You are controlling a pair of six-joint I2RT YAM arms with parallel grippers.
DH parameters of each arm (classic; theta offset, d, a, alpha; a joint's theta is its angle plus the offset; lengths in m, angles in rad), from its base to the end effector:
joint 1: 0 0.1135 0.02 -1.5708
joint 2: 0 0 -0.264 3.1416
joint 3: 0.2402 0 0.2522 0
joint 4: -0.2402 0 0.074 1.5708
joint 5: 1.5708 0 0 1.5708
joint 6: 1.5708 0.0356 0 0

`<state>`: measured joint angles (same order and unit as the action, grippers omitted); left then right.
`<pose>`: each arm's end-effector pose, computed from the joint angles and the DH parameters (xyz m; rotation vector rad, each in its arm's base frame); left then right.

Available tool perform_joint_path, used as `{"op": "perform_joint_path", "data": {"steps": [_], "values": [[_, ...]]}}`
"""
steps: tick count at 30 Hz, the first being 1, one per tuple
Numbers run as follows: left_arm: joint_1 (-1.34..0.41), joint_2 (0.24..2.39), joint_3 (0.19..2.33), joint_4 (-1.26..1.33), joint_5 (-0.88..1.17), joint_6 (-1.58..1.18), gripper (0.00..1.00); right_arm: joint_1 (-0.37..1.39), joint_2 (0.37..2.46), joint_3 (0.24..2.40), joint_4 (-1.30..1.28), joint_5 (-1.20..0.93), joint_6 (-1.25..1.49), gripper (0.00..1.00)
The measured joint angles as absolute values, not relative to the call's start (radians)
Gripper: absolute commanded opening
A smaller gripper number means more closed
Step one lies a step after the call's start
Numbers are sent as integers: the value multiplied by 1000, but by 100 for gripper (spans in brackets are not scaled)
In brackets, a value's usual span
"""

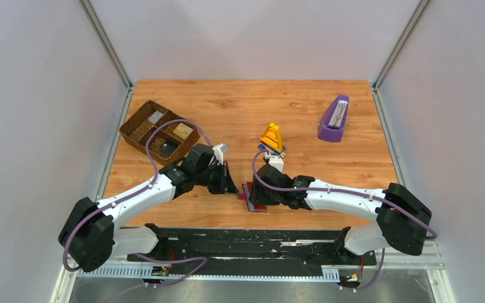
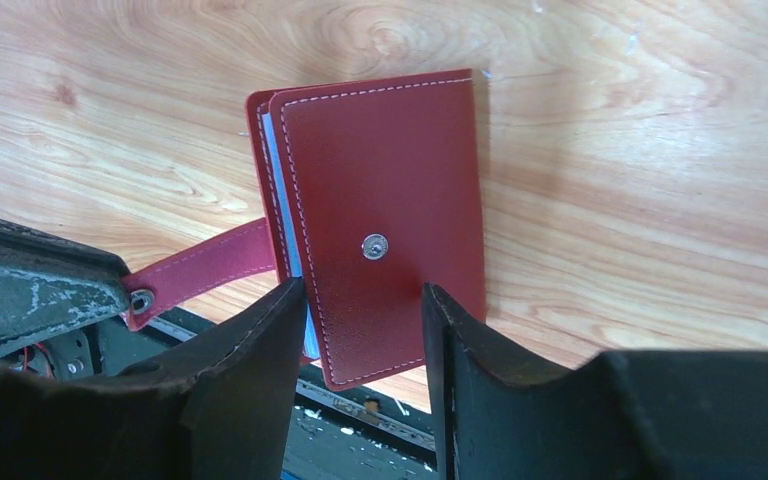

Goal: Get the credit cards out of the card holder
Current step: Open the card holder at the center of the board.

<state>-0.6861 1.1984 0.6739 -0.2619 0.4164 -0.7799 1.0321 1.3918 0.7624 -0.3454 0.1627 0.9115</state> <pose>0.1776 -0.1640 0.2132 0.1050 2.6051 -1.1266 0.1422 0.2267 0.1873 -0.0925 2.6216 0.5447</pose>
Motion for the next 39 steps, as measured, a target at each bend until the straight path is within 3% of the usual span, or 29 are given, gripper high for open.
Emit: {"op": "perform_joint_path", "data": {"steps": [27,39], "values": [[-686,1283,666,-350,278,-691,0,983,1106,556,-475,301,971,37],[-686,1267,666,-336,335,-683,0,967,1055,601,-558,294,966,38]]}}
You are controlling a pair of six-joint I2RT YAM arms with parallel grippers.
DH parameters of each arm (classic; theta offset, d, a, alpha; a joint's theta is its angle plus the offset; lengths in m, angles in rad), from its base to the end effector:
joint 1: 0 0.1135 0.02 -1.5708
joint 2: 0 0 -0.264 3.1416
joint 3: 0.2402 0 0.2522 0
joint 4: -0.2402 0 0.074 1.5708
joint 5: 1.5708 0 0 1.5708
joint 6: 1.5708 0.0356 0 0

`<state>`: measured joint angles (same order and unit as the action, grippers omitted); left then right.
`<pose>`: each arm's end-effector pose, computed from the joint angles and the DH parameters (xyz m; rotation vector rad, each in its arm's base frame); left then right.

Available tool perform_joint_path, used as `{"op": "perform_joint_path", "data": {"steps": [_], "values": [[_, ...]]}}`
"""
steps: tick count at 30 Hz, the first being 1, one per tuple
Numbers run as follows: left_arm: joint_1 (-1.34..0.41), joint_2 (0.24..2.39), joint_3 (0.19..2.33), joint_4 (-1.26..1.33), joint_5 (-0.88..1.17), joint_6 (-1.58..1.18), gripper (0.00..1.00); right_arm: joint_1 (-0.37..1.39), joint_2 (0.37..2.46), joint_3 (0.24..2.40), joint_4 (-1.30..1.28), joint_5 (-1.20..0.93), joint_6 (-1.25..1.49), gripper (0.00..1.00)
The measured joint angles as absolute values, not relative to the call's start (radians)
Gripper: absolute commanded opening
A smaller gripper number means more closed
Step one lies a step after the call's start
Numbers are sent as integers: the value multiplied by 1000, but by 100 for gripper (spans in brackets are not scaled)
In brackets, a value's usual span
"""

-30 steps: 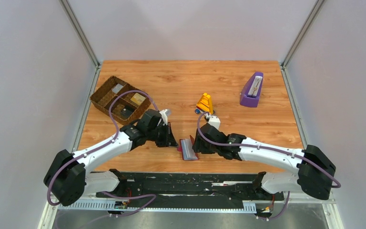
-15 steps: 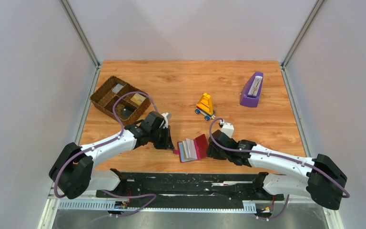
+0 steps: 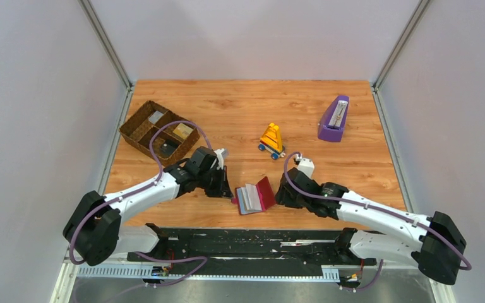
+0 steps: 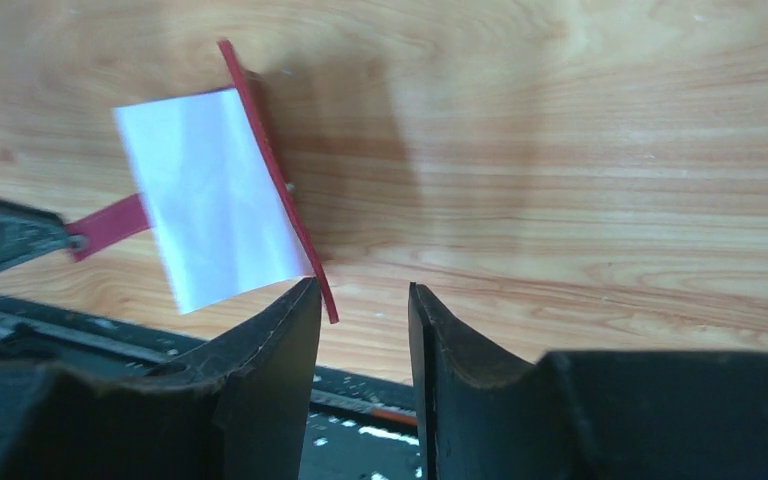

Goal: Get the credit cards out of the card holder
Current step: Open the card holder at the center of the board.

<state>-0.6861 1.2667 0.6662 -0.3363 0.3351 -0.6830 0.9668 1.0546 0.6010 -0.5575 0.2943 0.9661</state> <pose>0.1788 -0.1616 0.1898 0.1546 2.7097 -0.9172 0.1184 0.1534 0.1981 0.1082 2.5605 0.3899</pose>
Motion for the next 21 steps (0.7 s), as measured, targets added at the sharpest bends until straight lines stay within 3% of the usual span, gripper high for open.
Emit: {"op": "perform_joint_path", "data": {"steps": [12,21], "values": [[-686,1241,666,-313,373,-693,0,976,1013,780,-496,171,905,42],[-686,1230,666,-313,382,-693,0,1001,1213,785,-327,59,887,47]]}}
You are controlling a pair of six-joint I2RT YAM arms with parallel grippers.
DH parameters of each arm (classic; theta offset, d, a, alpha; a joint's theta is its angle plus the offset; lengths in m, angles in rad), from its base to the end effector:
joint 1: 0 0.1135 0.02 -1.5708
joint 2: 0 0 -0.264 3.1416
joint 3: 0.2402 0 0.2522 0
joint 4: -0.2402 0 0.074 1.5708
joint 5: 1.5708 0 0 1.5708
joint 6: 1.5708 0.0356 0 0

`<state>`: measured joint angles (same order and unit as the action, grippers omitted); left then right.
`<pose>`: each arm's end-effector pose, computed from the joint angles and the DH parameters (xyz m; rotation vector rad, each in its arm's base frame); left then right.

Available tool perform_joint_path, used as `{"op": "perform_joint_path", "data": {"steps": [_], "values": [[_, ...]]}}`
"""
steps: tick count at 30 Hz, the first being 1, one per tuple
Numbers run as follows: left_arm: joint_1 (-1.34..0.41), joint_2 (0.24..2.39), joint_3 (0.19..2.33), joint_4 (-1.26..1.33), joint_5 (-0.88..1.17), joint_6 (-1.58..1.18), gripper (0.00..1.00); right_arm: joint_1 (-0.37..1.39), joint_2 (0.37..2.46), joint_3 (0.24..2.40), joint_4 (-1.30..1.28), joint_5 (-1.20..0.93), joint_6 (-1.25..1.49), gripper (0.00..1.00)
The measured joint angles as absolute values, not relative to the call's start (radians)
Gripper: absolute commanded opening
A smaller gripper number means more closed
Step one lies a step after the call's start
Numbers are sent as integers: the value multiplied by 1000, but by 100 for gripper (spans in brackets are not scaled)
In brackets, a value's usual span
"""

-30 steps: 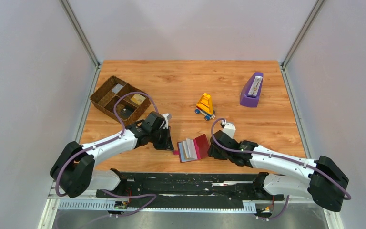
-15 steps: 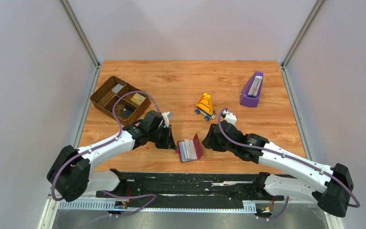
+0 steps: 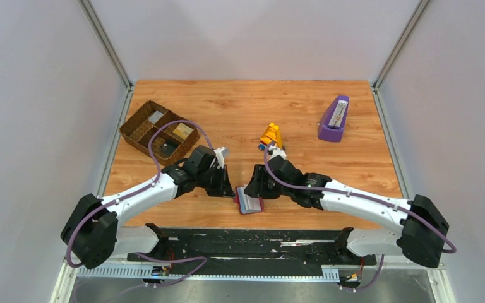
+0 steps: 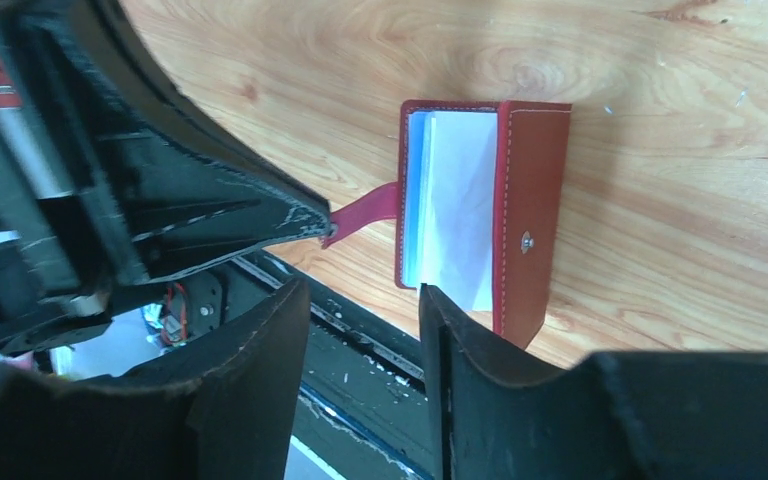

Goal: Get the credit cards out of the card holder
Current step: Open the card holder at the center of the board.

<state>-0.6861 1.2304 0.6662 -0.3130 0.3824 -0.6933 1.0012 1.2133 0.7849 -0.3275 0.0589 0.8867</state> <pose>0.1768 -0.1619 0.1998 0.1767 2.6627 -1.0097 0.1393 0.2137 0.2385 -0.1110 2.4910 0.8284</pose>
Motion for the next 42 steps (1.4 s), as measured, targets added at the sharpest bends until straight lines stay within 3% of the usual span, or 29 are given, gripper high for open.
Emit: {"op": "perform_joint_path", "data": {"steps": [8,22,35,42], "values": [[-686,1217,666,-313,383,-693,0,1007,1353,801,-313,72,890,63],[-686,1227,666,-346,308,-688,0,1007,1444,793,-297,115,889,74],[-686,1242,666,-349,277,-674,0,1008,1519,779,-266,116,912,75],[-686,1242,666,-362,250,-667,0,1008,1515,768,-279,155,944,62]]}}
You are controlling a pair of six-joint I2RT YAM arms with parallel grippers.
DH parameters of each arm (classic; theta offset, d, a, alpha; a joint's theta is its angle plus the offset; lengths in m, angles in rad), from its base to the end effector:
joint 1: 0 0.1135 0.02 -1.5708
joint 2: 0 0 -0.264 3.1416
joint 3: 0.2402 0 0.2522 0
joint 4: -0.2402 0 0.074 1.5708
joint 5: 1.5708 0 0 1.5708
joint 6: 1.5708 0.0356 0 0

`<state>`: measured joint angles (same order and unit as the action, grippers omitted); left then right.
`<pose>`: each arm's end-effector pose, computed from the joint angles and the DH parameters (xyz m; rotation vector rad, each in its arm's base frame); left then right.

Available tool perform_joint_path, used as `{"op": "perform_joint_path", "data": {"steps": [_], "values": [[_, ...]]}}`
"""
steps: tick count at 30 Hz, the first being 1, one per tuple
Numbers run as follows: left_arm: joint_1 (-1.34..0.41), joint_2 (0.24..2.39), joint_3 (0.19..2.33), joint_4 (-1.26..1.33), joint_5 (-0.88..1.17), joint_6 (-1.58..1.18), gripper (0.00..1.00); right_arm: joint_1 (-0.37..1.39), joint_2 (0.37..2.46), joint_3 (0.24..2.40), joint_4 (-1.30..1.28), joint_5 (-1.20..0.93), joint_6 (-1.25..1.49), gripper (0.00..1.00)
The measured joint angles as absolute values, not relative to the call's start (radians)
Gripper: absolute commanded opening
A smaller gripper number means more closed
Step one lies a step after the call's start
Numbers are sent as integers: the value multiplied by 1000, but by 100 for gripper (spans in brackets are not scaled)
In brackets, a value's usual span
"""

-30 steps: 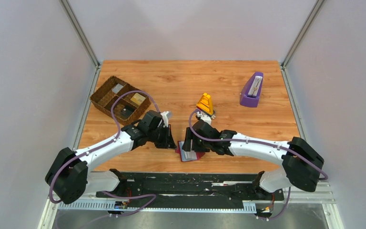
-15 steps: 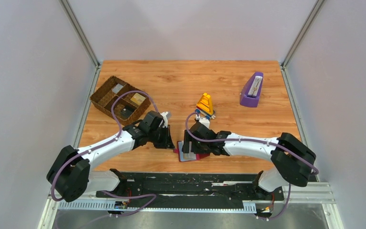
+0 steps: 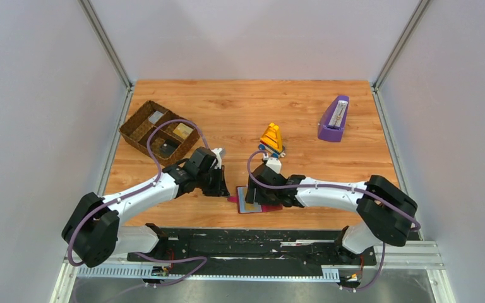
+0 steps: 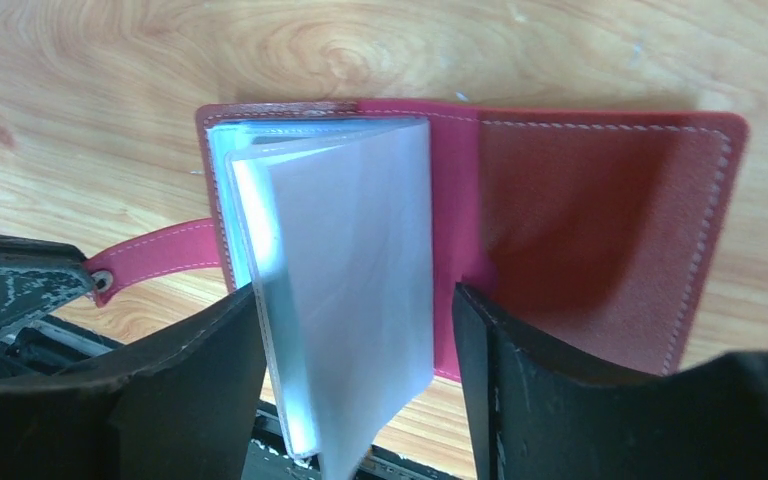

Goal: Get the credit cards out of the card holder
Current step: Open the card holder at the center of the board.

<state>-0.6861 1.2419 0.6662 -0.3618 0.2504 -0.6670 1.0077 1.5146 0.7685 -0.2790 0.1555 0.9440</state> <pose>0.1778 -0.1570 0.1929 0.1363 2.6827 -0.8140 0.1554 0.2359 0.1616 -0.0268 2.6664 0.5014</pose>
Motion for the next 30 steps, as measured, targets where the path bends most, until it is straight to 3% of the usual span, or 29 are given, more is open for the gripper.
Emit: {"op": "perform_joint_path", "data": {"steps": [17,19,24,28,30], "values": [[-686,1273,668,-406,177,-645,0,1010,1372,651,-364,262,1000,39],[-686,1273,677,-421,175,-644,4,1010,1362,640,-367,270,1003,35],[-687,1269,706,-443,182,-649,29,1010,1359,633,-371,279,1012,32],[-687,1248,722,-451,202,-656,36,1010,1356,632,-377,280,1013,31],[-687,1234,732,-451,227,-665,37,1010,1349,629,-377,280,1013,36]]}}
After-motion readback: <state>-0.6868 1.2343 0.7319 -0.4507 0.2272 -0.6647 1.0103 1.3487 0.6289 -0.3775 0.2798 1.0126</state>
